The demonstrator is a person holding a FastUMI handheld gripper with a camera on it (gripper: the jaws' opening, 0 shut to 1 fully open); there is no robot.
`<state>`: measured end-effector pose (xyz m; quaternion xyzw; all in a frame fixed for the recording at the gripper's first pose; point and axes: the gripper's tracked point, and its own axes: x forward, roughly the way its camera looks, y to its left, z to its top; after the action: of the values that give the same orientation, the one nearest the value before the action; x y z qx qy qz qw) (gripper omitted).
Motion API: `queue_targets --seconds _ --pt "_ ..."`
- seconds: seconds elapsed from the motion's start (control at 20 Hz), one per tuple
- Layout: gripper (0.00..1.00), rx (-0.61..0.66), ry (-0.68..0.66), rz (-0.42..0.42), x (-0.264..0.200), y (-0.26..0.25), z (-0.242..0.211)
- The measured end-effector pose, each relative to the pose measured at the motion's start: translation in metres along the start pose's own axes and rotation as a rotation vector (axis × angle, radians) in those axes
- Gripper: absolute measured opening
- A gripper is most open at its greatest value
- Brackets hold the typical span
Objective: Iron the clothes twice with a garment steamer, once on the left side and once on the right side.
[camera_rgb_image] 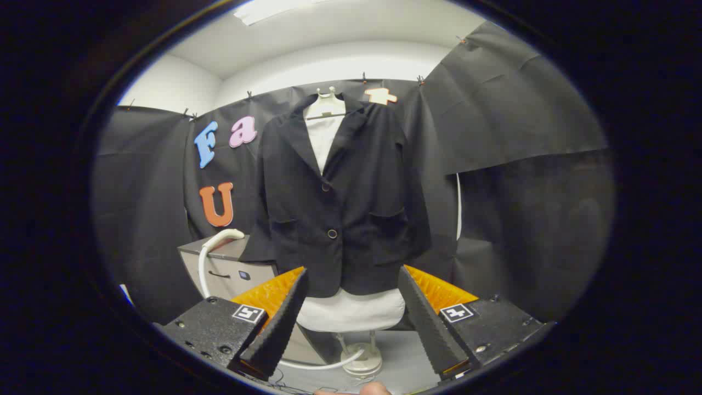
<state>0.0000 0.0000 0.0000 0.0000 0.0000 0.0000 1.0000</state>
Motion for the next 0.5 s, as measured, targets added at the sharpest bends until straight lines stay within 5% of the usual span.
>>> queue_targets --seconds 0.5 --pt "1.0 -0.036 0.0 -0.007 0.013 0.058 -0.002"
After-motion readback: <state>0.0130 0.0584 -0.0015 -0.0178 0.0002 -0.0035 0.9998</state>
